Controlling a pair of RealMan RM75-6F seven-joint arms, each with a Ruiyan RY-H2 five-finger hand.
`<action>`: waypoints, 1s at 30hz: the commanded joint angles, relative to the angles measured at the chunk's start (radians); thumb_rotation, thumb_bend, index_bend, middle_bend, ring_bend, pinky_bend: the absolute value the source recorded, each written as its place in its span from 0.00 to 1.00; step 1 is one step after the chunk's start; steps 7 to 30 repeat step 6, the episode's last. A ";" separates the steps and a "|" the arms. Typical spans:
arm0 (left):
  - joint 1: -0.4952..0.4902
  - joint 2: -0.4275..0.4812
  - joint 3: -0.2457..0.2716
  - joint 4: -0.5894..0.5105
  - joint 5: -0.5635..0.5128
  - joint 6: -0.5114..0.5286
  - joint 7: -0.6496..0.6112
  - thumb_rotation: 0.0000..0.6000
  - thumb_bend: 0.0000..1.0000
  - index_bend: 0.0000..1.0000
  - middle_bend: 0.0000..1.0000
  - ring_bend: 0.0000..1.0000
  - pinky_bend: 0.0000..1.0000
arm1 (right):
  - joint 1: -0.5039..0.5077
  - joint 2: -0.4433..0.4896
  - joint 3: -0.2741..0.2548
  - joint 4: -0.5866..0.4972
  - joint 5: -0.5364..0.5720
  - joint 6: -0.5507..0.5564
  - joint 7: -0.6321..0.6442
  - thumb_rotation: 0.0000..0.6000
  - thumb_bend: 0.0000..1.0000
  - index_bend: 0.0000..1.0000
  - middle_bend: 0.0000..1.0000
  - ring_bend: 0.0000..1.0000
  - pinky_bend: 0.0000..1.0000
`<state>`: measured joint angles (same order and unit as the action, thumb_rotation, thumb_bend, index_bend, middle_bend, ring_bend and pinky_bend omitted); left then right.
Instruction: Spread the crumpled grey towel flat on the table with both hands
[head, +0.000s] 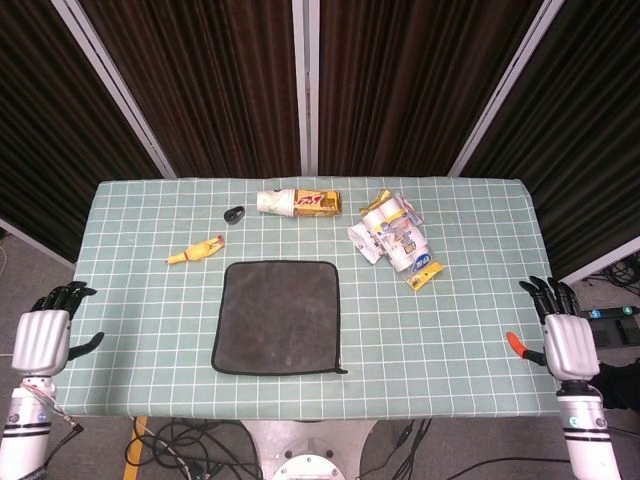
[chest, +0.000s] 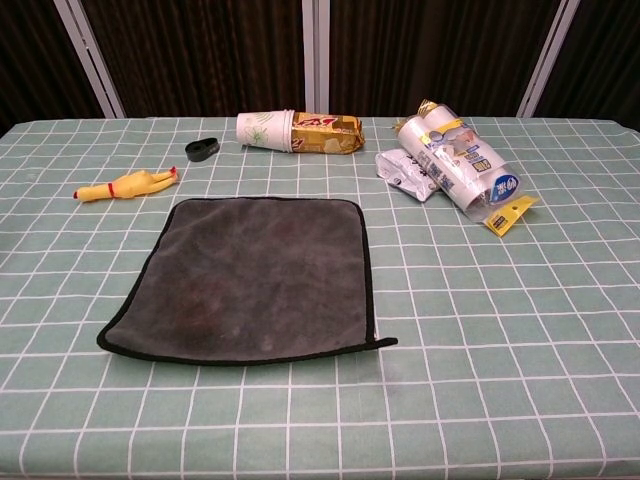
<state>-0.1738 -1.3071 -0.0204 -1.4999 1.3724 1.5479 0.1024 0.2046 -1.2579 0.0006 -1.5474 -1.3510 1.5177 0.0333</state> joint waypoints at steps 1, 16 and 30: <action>0.027 0.001 0.013 -0.036 0.022 0.024 0.023 1.00 0.12 0.28 0.25 0.22 0.32 | -0.032 0.012 0.001 -0.004 -0.011 0.026 0.017 1.00 0.13 0.14 0.09 0.00 0.00; 0.039 0.021 0.030 -0.081 0.033 0.001 0.051 1.00 0.12 0.28 0.25 0.22 0.32 | -0.057 0.034 0.006 -0.024 -0.020 0.026 0.036 1.00 0.13 0.14 0.09 0.00 0.00; 0.039 0.021 0.030 -0.081 0.033 0.001 0.051 1.00 0.12 0.28 0.25 0.22 0.32 | -0.057 0.034 0.006 -0.024 -0.020 0.026 0.036 1.00 0.13 0.14 0.09 0.00 0.00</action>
